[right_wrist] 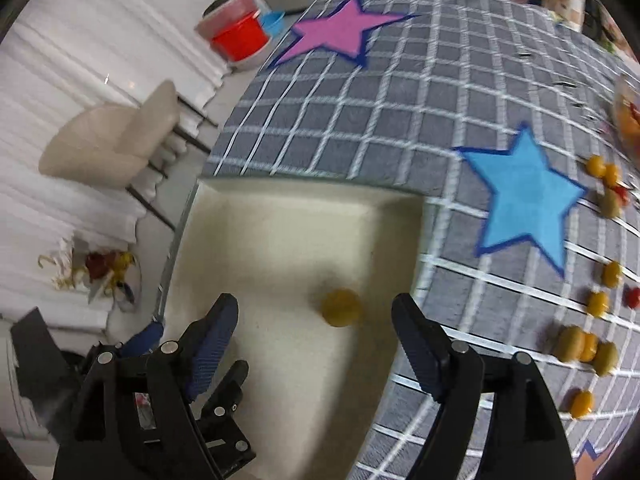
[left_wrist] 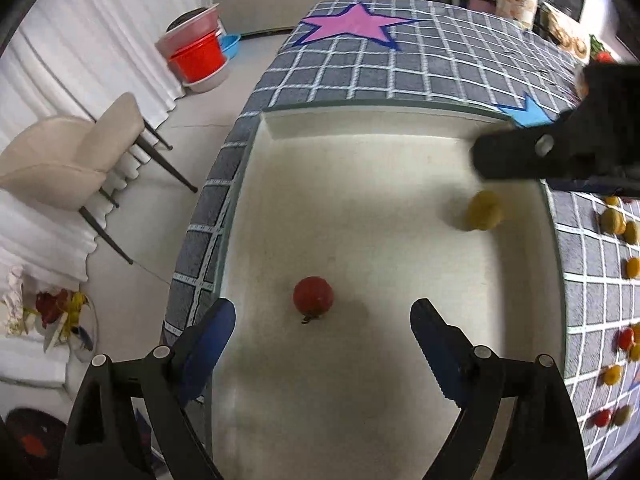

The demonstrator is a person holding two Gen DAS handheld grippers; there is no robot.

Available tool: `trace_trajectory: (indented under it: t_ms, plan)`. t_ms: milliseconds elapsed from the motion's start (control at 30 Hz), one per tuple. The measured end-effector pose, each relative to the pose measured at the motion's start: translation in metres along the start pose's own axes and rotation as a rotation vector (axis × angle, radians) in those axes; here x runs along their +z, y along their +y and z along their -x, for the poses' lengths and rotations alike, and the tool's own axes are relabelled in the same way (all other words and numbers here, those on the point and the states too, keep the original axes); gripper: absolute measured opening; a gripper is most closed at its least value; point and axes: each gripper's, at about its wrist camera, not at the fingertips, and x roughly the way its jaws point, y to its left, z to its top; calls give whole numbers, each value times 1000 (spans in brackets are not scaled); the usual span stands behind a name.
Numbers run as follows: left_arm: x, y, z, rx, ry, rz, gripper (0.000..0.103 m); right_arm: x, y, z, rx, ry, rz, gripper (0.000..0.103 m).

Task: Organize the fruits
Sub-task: 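Carry both fruits to the white tray and open both tools, then grasp a red tomato with the right tool while the left grasps a yellow fruit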

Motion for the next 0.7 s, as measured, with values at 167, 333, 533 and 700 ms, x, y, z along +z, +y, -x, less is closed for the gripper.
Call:
trace_trajectory:
  t_ms: [167,333,533,700]
  plan:
    - [5,-28,17,-35,-23,-66,90,-17,-35,37,-41,-49,-73,82]
    - [11,-70,36,-87,-49,-144,90,-53,-83,69,-106,-57,-176,82]
    - [21,-121,51,-155,-73,-215,90,-98,-148,103,-187,-72,-312,82]
    - [33,-164,50,-190,-98,-254,90,-105,-194,116,-252,-85,-378,82]
